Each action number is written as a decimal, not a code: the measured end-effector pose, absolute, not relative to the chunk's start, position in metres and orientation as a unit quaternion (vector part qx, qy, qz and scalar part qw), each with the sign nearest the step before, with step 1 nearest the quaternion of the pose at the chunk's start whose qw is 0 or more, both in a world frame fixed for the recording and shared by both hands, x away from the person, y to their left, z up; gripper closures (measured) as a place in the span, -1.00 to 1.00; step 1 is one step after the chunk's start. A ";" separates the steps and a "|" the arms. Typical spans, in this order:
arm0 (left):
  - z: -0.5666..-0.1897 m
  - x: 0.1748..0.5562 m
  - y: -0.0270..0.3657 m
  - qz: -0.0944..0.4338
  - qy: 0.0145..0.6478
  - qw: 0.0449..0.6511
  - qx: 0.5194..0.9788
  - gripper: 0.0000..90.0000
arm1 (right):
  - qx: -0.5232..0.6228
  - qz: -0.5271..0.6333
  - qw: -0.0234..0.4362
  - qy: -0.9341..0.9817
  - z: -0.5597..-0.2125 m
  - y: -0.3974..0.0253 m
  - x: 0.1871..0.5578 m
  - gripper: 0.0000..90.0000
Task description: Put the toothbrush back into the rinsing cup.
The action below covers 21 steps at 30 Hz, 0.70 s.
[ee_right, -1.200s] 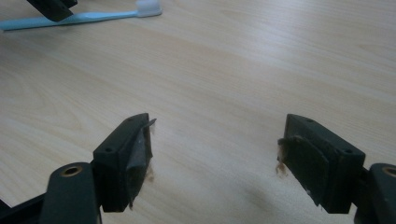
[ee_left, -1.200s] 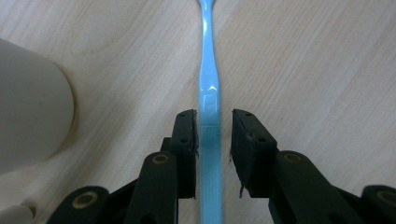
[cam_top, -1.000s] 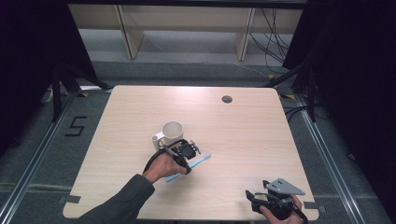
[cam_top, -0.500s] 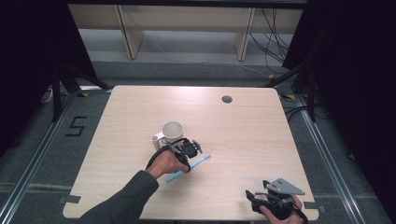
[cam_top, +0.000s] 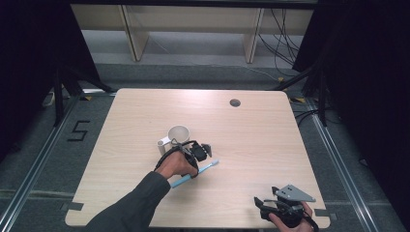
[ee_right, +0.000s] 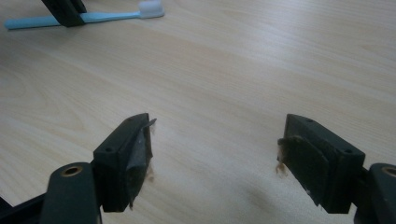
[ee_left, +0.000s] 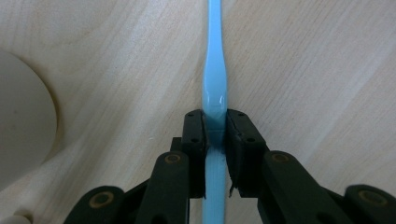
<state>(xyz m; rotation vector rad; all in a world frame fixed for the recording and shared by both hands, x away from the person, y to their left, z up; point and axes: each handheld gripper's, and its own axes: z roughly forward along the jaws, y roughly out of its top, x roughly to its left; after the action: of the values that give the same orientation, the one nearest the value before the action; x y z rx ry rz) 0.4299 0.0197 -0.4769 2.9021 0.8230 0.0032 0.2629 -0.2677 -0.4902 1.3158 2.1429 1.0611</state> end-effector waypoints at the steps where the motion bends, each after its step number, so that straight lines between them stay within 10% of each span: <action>1: -0.477 0.430 0.019 0.003 0.271 0.060 0.961 0.72 | 0.476 0.381 0.204 0.766 -0.490 -0.268 0.262 -0.44; 21: -0.476 0.425 0.013 0.015 0.242 0.039 0.969 0.75 | 0.477 0.381 0.207 0.765 -0.490 -0.268 0.263 -0.44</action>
<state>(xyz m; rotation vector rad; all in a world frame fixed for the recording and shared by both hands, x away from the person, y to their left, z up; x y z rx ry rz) 0.4247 0.0129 -0.4763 2.9727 0.7426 0.0462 0.2629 -0.2680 -0.4897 1.3293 2.1296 1.0600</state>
